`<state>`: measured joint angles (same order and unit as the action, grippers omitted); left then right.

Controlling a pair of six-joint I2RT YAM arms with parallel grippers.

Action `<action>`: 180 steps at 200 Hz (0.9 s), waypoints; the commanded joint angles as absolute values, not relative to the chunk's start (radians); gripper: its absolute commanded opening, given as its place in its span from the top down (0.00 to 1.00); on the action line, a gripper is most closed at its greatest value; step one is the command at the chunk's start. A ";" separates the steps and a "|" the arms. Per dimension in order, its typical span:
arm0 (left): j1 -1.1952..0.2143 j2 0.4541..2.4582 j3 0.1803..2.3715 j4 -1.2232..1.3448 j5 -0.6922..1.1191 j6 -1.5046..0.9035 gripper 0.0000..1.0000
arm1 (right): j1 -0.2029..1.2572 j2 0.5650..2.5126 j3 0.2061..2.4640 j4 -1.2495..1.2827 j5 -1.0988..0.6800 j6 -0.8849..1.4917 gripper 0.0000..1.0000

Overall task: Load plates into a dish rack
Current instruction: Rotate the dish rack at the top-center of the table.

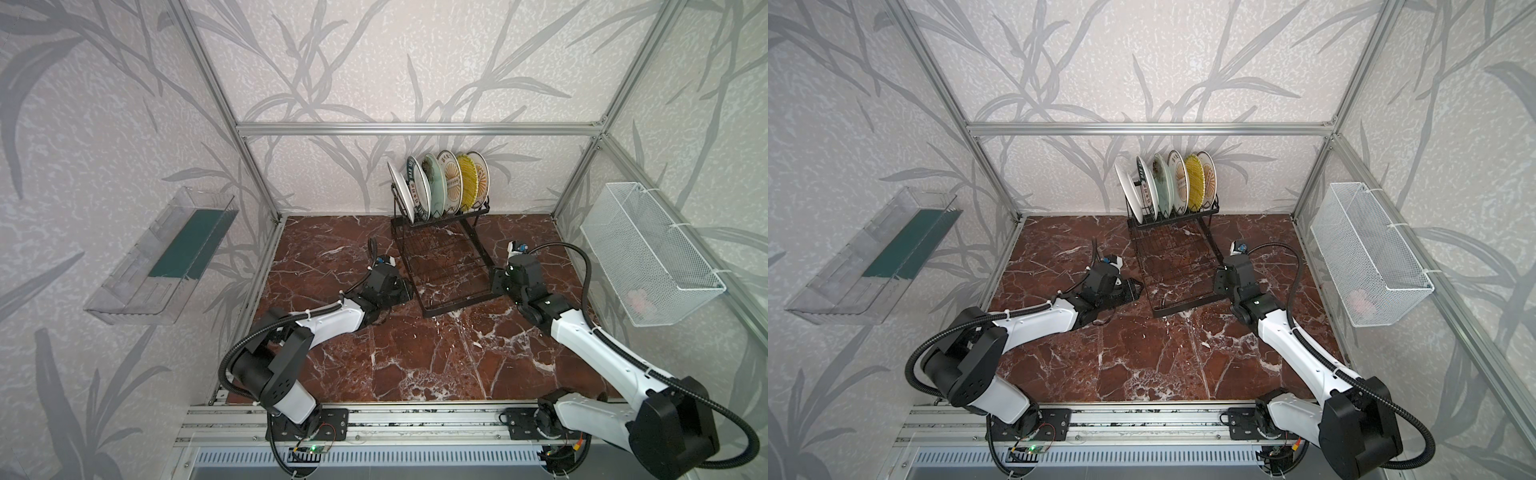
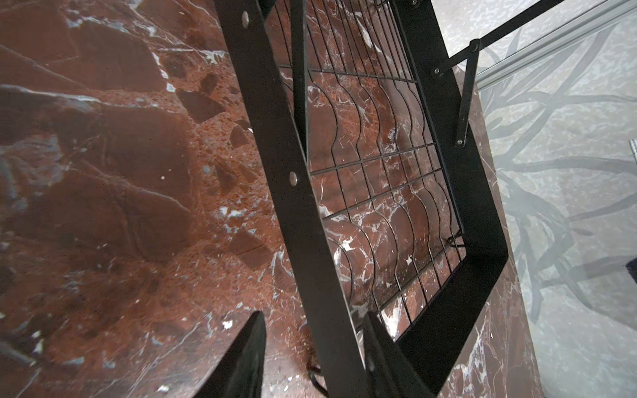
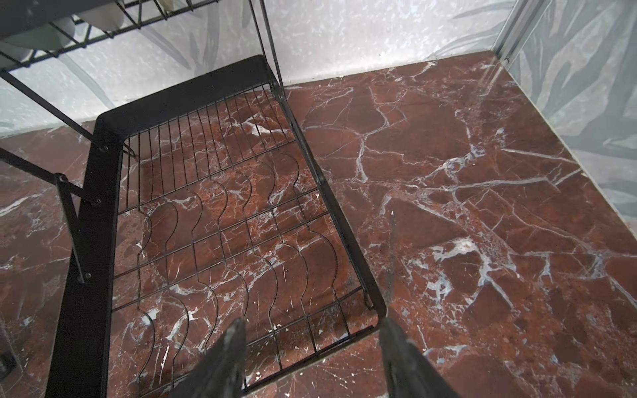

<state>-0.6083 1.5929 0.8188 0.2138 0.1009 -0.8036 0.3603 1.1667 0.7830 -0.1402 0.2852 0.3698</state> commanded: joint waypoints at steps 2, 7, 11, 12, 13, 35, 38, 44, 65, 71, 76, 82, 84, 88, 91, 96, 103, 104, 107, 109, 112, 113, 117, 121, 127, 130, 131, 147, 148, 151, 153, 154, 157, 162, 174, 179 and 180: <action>-0.627 1.640 0.893 0.227 0.062 -0.812 0.57 | 0.351 1.135 0.767 -0.150 0.275 0.377 0.38; -0.630 1.650 0.904 0.221 0.057 -0.807 0.57 | 0.350 1.133 0.766 -0.151 0.275 0.376 0.38; -0.633 1.657 0.912 0.213 0.051 -0.802 0.58 | 0.348 1.131 0.764 -0.152 0.275 0.376 0.38; -0.634 1.659 0.914 0.211 0.050 -0.802 0.58 | 0.347 1.131 0.765 -0.152 0.275 0.376 0.38; -0.634 1.661 0.916 0.209 0.049 -0.800 0.58 | 0.347 1.131 0.765 -0.152 0.275 0.376 0.38; -0.639 1.694 0.958 0.162 0.029 -0.784 0.61 | 0.337 1.122 0.758 -0.155 0.270 0.374 0.39; -0.638 1.698 0.962 0.158 0.026 -0.783 0.61 | 0.337 1.121 0.759 -0.155 0.269 0.374 0.38; -0.638 1.706 0.970 0.148 0.021 -0.780 0.63 | 0.333 1.118 0.757 -0.156 0.269 0.374 0.38; -0.640 1.725 0.998 0.112 0.006 -0.764 0.67 | 0.324 1.109 0.752 -0.158 0.267 0.373 0.39; -0.642 1.732 1.005 0.103 0.002 -0.757 0.68 | 0.322 1.107 0.751 -0.157 0.266 0.373 0.39; -0.642 1.737 1.012 0.094 0.002 -0.752 0.69 | 0.321 1.103 0.751 -0.158 0.265 0.373 0.39; -0.643 1.742 1.021 0.084 0.001 -0.748 0.69 | 0.318 1.104 0.750 -0.158 0.264 0.373 0.39; -0.643 1.746 1.022 0.081 0.000 -0.746 0.69 | 0.318 1.104 0.749 -0.158 0.263 0.373 0.39; -0.643 1.749 1.027 0.074 0.000 -0.744 0.70 | 0.316 1.104 0.749 -0.157 0.263 0.373 0.39; -0.643 1.752 1.031 0.070 0.000 -0.740 0.70 | 0.316 1.102 0.748 -0.158 0.262 0.374 0.39; -0.644 1.756 1.035 0.064 -0.001 -0.737 0.70 | 0.315 1.103 0.748 -0.157 0.262 0.374 0.39; -0.646 1.764 1.043 0.056 -0.002 -0.732 0.70 | 0.313 1.104 0.747 -0.158 0.260 0.374 0.39; -0.646 1.765 1.044 0.055 -0.002 -0.732 0.70 | 0.313 1.104 0.747 -0.158 0.260 0.374 0.39; -0.648 1.768 1.046 0.051 -0.003 -0.730 0.70 | 0.312 1.104 0.746 -0.157 0.261 0.374 0.39; -0.648 1.770 1.048 0.049 -0.003 -0.729 0.70 | 0.313 1.104 0.746 -0.157 0.261 0.374 0.39; -0.649 1.774 1.051 0.046 -0.003 -0.729 0.70 | 0.313 1.104 0.746 -0.156 0.261 0.374 0.39; -0.649 1.775 1.051 0.044 -0.003 -0.728 0.70 | 0.312 1.104 0.746 -0.155 0.261 0.374 0.39; -0.649 1.778 1.053 0.041 -0.003 -0.726 0.70 | 0.311 1.104 0.747 -0.156 0.259 0.374 0.39; -0.649 1.782 1.056 0.039 -0.002 -0.725 0.70 | 0.311 1.104 0.746 -0.156 0.259 0.374 0.39; -0.650 1.786 1.061 0.034 -0.002 -0.723 0.70 | 0.310 1.104 0.746 -0.156 0.259 0.374 0.39; -0.650 1.789 1.061 0.033 -0.002 -0.722 0.70 | 0.310 1.103 0.745 -0.156 0.259 0.374 0.39; -0.650 1.790 1.062 0.032 -0.002 -0.721 0.70 | 0.310 1.104 0.746 -0.156 0.259 0.374 0.39; -0.653 1.800 1.070 0.022 0.000 -0.716 0.70 | 0.309 1.103 0.743 -0.155 0.258 0.374 0.39; -0.652 1.801 1.070 0.022 0.000 -0.716 0.70 | 0.308 1.103 0.744 -0.155 0.259 0.374 0.39; -0.652 1.802 1.073 0.020 0.000 -0.716 0.71 | 0.309 1.103 0.743 -0.155 0.258 0.374 0.39; -0.653 1.804 1.074 0.019 0.000 -0.715 0.71 | 0.309 1.103 0.743 -0.155 0.258 0.374 0.39; -0.652 1.804 1.074 0.019 0.000 -0.714 0.71 | 0.308 1.103 0.743 -0.155 0.259 0.374 0.39; -0.652 1.804 1.074 0.018 0.000 -0.713 0.71 | 0.307 1.103 0.743 -0.155 0.259 0.374 0.39; -0.652 1.807 1.074 0.018 0.001 -0.712 0.71 | 0.308 1.102 0.743 -0.156 0.258 0.373 0.39; -0.652 1.811 1.075 0.017 0.003 -0.710 0.72 | 0.307 1.103 0.741 -0.155 0.258 0.374 0.39; -0.652 1.812 1.076 0.014 0.004 -0.709 0.73 | 0.307 1.103 0.741 -0.156 0.258 0.374 0.39; -0.652 1.813 1.077 0.014 0.005 -0.709 0.73 | 0.306 1.103 0.741 -0.156 0.258 0.374 0.39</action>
<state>-0.6472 1.7935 1.0489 0.0517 0.0246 -0.7280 0.3119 1.1229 0.7536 -0.1482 0.2600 0.3702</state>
